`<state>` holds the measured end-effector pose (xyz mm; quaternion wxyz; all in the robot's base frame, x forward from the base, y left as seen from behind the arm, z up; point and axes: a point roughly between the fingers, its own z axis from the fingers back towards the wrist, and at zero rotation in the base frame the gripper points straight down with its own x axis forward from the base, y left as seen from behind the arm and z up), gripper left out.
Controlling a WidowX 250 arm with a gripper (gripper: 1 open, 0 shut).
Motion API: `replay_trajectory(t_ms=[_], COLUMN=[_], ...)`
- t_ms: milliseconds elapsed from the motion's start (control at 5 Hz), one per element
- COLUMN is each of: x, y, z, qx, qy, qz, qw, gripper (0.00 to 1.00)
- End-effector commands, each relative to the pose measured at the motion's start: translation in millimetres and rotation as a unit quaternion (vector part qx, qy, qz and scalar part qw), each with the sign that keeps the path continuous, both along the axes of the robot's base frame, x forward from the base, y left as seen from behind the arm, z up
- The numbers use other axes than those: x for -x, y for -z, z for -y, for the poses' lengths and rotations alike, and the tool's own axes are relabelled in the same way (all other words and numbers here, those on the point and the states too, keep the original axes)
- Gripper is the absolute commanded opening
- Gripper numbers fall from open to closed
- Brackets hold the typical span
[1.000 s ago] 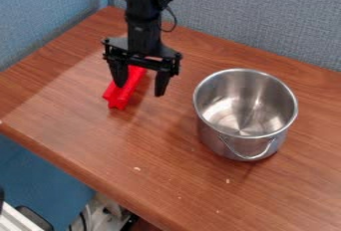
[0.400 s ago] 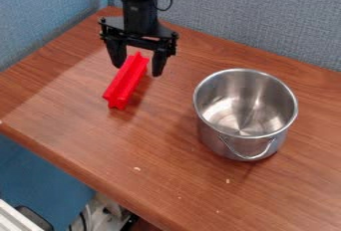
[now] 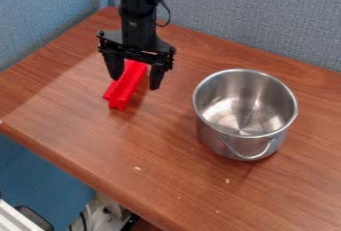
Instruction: Put the red object in the metal pot
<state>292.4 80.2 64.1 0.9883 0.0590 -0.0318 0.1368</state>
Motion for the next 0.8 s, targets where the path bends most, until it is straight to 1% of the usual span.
replay_trajectory(t_ms=[0,200,400,600], x=[-12.5,-22.2,-31.7,-37.2], y=[-16.9,-14.4,-2.7,1.2], z=[-3,-3,-3,-4], qx=[-0.019,-0.019,-0.02,-0.013], qy=[0.014,0.025,0.019,0.01], qz=[0.017,0.009,0.001,0.003], qw=[0.9996,0.9995,0.9996,0.9999], gripper=[1.0,1.0,1.0,1.0])
